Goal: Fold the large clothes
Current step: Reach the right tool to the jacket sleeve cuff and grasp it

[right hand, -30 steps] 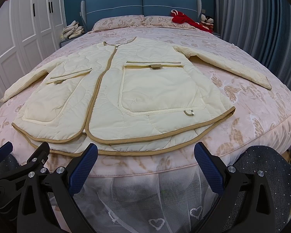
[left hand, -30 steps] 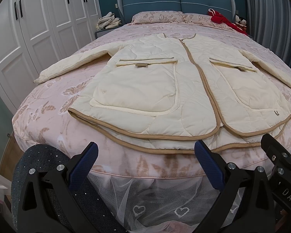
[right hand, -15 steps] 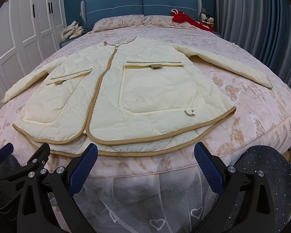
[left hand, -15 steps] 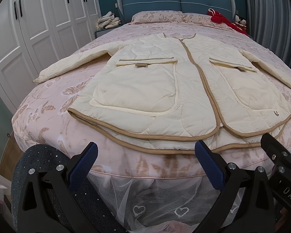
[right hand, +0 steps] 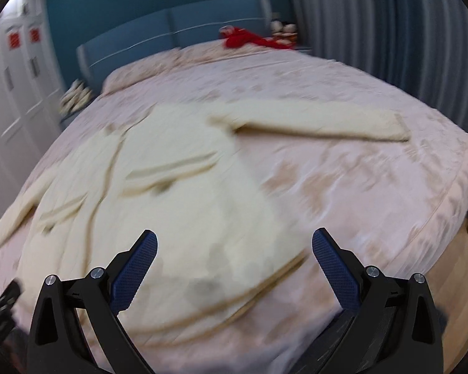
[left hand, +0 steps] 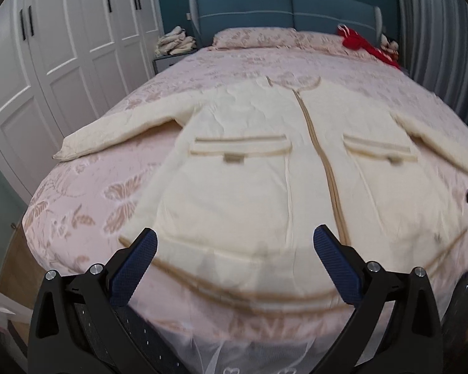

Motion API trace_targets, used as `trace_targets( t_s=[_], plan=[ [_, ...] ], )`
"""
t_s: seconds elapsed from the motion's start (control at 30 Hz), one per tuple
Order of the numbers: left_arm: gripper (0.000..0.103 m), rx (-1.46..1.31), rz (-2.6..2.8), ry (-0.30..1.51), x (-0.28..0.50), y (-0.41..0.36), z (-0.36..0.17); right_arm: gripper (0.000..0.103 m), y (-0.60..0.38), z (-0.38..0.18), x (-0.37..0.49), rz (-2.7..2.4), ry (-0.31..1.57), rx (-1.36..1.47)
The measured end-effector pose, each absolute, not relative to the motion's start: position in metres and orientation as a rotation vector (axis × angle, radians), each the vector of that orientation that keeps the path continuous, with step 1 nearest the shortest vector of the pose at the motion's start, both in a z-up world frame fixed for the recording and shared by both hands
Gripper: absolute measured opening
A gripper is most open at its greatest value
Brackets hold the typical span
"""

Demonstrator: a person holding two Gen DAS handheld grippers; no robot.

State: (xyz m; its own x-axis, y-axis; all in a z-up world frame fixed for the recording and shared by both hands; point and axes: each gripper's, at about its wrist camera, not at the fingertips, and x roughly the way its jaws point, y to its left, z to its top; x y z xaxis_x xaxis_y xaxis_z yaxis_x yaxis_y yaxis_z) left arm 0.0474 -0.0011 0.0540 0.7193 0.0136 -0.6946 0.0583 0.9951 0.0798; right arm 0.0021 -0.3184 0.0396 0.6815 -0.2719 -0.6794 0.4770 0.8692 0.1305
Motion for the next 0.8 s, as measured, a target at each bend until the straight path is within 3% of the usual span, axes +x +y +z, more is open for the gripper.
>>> trace_targets(
  t_s=[0.4,0.8],
  plan=[
    [0.098,0.057,0.014,0.805,0.098,0.003,0.058,0.098,-0.5,0.048,0.024,-0.72,0.632,0.466],
    [0.098,0.015,0.054,0.854,0.136,0.017,0.05,0.098,-0.66,-0.022,0.04,-0.89,0.633,0.848]
  ],
)
